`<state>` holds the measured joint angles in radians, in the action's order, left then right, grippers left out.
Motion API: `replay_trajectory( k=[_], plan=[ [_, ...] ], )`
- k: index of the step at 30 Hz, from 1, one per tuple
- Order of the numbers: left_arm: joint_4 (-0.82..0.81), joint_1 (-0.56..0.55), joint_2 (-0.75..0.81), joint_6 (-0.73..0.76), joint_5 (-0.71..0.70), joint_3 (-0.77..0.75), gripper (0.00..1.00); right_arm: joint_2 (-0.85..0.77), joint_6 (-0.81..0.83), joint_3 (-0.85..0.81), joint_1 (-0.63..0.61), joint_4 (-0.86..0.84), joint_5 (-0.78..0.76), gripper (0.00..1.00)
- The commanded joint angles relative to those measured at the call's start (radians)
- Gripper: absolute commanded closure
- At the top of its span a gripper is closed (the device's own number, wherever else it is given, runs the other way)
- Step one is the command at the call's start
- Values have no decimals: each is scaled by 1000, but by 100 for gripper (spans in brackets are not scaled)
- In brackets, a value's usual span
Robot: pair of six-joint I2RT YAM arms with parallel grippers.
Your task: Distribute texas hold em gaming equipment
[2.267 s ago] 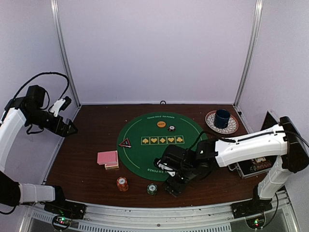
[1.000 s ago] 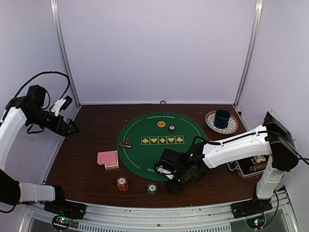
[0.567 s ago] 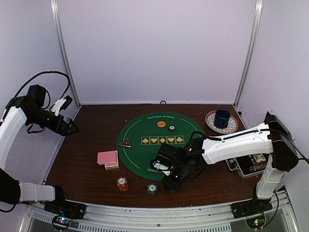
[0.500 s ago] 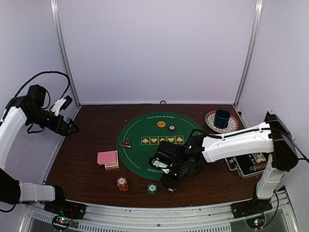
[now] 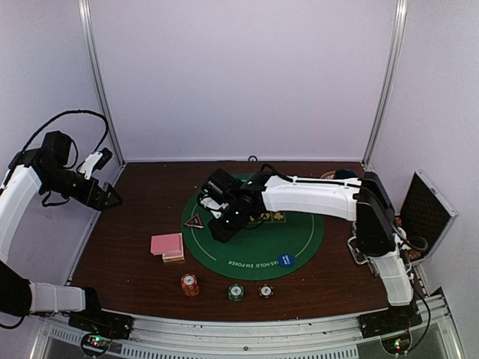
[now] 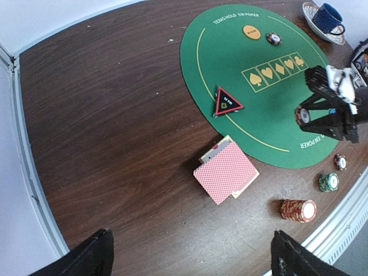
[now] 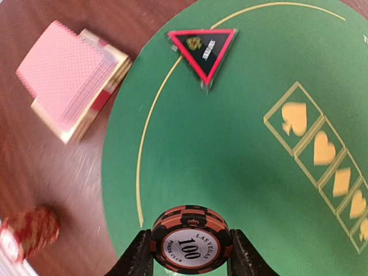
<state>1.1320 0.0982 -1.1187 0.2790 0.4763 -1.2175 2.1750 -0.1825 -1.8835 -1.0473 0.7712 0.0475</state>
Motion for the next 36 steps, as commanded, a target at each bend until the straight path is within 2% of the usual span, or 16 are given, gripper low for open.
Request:
replay_trajectory(
  k=[1,6,12,20,24,26,31,36],
  plan=[
    [4,2,19,5,18,-23,2,159,29,-185,23,50,-7,87],
    [4,3,26,6,18,-22,2,289,18,-328,34,56,16,86],
    [8,3,29,11,8,-23,3,386,3,-416,35,58,49,83],
    [10,3,32,8,12,-22,2,392,9,-416,35,79,11,40],
    [8,3,28,9,16,-23,2,349,25,-408,35,86,-8,25],
    [10,3,25,7,16,-27,2,310,32,-392,33,88,-10,22],
    [10,2,20,8,20,-37,3,148,32,-271,26,70,-9,21],
    [9,3,15,6,24,-43,2,-81,-13,-17,17,39,-18,25]
  ],
)
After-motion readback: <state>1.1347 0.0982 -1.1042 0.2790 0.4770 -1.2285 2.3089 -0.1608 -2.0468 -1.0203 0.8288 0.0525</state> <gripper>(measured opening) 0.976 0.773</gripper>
